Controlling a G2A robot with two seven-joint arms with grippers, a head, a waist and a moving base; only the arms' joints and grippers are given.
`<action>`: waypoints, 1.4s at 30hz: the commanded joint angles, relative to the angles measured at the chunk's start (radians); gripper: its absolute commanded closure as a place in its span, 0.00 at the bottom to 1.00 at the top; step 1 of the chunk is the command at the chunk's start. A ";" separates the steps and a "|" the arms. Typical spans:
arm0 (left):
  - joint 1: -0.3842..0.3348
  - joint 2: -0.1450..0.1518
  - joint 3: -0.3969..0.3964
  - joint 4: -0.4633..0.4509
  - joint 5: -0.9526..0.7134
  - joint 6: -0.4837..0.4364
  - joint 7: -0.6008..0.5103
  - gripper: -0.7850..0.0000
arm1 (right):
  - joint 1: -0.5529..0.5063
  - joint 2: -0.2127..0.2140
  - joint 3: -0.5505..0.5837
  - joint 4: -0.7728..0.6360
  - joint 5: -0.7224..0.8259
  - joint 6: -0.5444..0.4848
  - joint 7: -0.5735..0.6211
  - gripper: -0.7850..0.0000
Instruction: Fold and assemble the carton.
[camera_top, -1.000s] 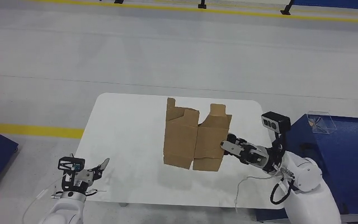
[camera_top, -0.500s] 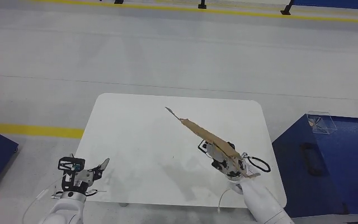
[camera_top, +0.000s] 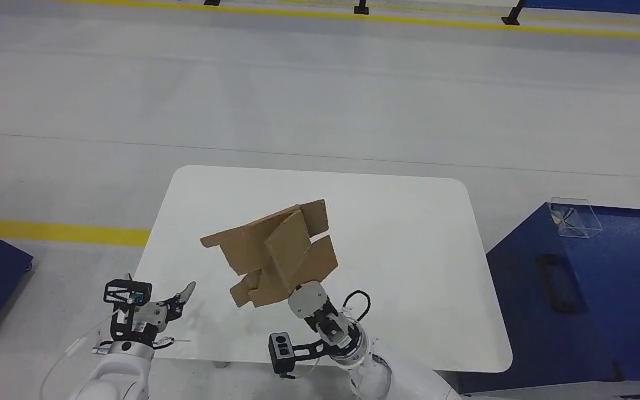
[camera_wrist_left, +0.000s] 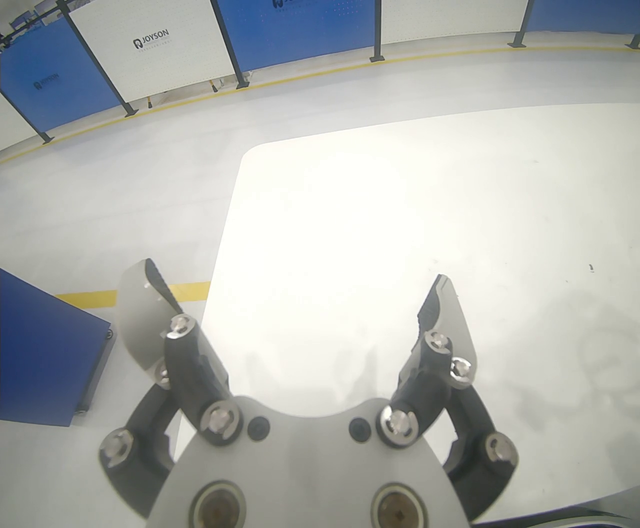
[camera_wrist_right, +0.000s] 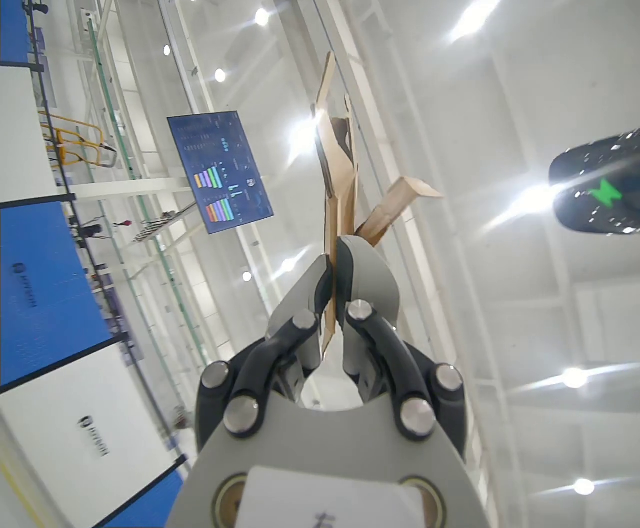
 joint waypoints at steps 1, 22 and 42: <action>0.000 0.000 0.000 0.000 0.000 0.000 0.000 0.00 | 0.015 0.005 -0.019 0.000 0.068 0.000 -0.022 1.00; 0.000 0.000 0.000 0.000 0.000 0.000 0.000 0.00 | -0.018 0.035 0.335 0.090 -0.914 -0.744 0.783 1.00; 0.000 0.000 0.000 0.000 0.000 0.000 0.000 0.00 | -0.285 0.035 0.924 -0.429 -2.021 -1.818 0.262 1.00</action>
